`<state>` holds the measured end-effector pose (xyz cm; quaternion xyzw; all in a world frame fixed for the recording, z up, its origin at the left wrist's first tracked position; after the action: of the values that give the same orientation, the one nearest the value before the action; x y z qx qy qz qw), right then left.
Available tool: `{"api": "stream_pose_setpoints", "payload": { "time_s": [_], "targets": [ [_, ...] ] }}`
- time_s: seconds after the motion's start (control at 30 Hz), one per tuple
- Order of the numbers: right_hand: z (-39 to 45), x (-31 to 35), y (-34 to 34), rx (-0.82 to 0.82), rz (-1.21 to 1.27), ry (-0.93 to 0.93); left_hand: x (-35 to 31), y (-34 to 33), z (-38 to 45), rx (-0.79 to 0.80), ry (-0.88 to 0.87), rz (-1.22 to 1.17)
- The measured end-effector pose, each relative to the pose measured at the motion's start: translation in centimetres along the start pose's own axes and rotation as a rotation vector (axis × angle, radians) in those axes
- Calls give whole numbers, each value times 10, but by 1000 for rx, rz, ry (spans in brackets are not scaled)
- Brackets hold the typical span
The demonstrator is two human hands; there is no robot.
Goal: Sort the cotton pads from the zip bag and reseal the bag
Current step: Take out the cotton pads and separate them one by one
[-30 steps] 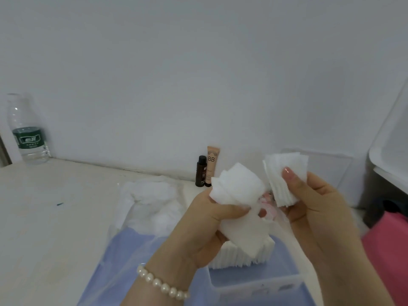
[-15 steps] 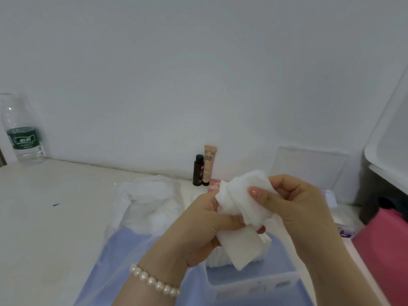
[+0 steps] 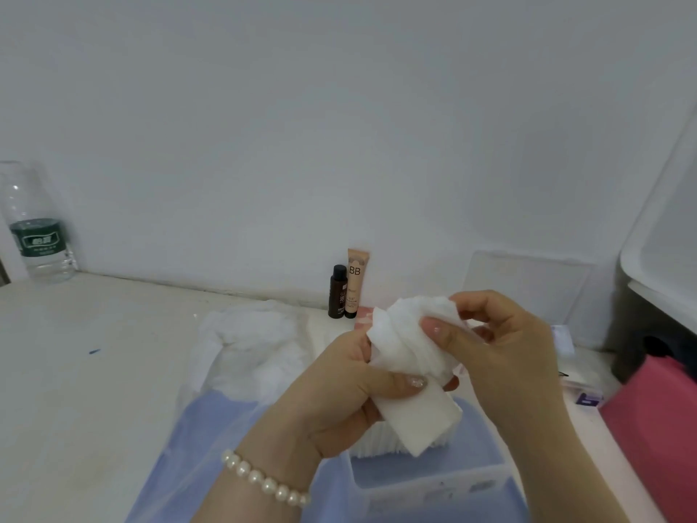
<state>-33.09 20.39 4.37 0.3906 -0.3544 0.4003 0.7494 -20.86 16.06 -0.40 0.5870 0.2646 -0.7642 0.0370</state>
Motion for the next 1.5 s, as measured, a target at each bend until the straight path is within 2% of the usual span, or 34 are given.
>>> {"api": "stream_pose_setpoints", "payload": {
  "time_s": [0.1,0.2,0.27,0.33,0.43,0.73,1.1,1.27,1.5],
  "targets": [
    [-4,2,12,-155,79,29,1,4,0,-77,-13,-40],
    [-7,1,25,-231,389,11,-3,10,-2,-180,-50,-78],
    [-4,-3,24,-109,567,-49,-6,14,-3,-260,-81,-118],
    [-1,-6,14,97,621,-97,-6,18,-4,-330,-95,-170],
    [0,-7,-4,311,535,-120,-4,21,-5,-376,-99,-232],
    [-4,6,-24,417,265,-106,-4,18,-3,-308,-109,-196],
    [-4,1,-26,345,65,-109,-1,15,-2,-272,-89,-212],
    [-6,6,-26,272,-233,-80,-1,14,-2,-270,-100,-243],
    [-8,9,-25,297,-338,-112,1,12,0,-262,-123,-332]
  ]
}}
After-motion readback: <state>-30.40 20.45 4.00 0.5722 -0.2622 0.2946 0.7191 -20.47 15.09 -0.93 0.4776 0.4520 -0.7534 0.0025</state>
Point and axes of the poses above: each hand's wrist, its own z-axis towards the middle knuckle, its own y-axis out of the back of the hand, x = y × z, the point moved 6 cm from there along z, towards the middle knuckle, and after that the axes turned 15 degrees about x, right-handed, at the moved point
